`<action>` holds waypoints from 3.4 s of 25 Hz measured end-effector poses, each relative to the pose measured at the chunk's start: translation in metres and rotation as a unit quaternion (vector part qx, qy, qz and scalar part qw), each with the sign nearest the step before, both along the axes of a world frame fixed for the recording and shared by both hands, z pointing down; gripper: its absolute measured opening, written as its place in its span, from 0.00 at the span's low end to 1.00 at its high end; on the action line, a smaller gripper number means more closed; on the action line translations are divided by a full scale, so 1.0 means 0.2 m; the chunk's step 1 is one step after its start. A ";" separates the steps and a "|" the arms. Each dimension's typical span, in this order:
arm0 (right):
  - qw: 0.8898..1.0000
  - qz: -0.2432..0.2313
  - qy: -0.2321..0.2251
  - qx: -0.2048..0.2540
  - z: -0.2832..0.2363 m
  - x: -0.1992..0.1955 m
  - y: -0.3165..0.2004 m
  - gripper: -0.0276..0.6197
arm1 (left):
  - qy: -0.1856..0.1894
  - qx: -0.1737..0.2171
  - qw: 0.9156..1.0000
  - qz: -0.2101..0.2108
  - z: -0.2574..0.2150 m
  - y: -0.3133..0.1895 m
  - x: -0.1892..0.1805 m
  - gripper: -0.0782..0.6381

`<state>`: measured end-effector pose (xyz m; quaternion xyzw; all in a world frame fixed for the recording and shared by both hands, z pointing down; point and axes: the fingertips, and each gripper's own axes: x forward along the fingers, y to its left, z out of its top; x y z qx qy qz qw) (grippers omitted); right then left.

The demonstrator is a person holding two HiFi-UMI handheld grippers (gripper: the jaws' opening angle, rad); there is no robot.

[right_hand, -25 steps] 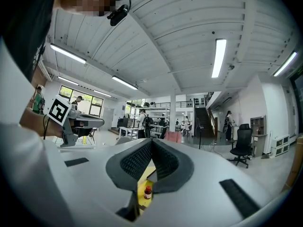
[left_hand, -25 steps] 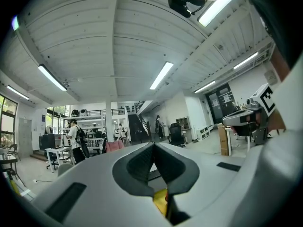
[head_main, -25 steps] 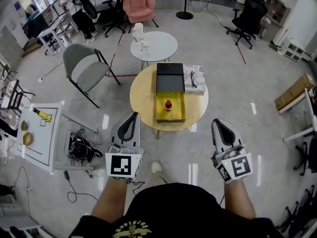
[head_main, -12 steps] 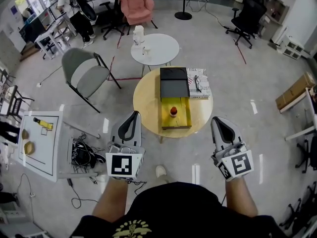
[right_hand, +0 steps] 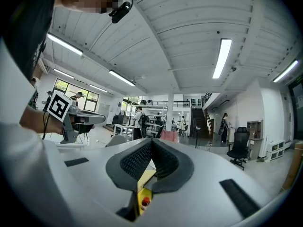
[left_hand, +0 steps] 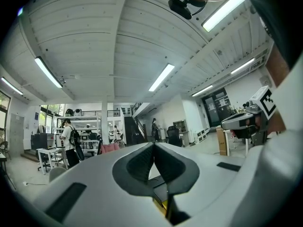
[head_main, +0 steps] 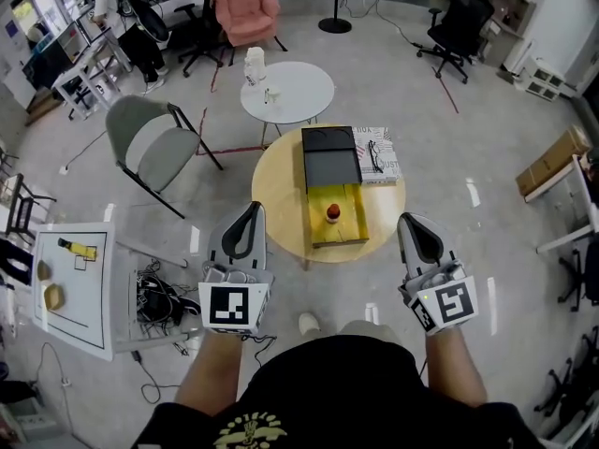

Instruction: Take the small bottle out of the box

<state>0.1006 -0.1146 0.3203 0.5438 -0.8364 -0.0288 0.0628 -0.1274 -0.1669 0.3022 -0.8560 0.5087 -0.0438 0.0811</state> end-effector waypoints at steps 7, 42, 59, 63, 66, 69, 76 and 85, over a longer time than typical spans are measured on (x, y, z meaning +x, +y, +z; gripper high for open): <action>1.000 0.011 0.009 -0.004 0.00 -0.01 -0.05 0.06 | 0.009 -0.009 1.000 0.021 0.04 -0.06 0.05 0.13; 0.996 -0.081 0.021 -0.033 0.22 0.03 -0.68 0.09 | 0.006 -0.026 1.000 -0.007 0.19 -0.63 0.29 0.13; 0.990 -0.109 0.006 -0.088 0.55 -0.04 -0.72 0.20 | 0.010 -0.059 0.998 -0.007 0.43 -0.69 0.28 0.13; 0.991 -0.111 0.007 -0.076 0.62 -0.05 -0.75 0.21 | 0.009 -0.063 0.998 -0.005 0.49 -0.69 0.29 0.13; 0.989 -0.118 0.016 -0.085 0.70 -0.06 -0.77 0.21 | 0.006 -0.070 0.998 -0.008 0.54 -0.69 0.29 0.13; 0.988 -0.124 0.021 -0.095 0.79 -0.06 -0.79 0.22 | 0.007 -0.076 0.997 -0.008 0.59 -0.70 0.29 0.13; 0.982 -0.142 0.025 -0.119 1.00 -0.11 -0.82 0.23 | 0.003 -0.077 0.997 -0.008 0.65 -0.73 0.29 0.13; 0.972 -0.169 0.045 -0.157 1.25 -0.17 -0.87 0.26 | 0.003 -0.092 0.996 -0.024 0.79 -0.78 0.25 0.13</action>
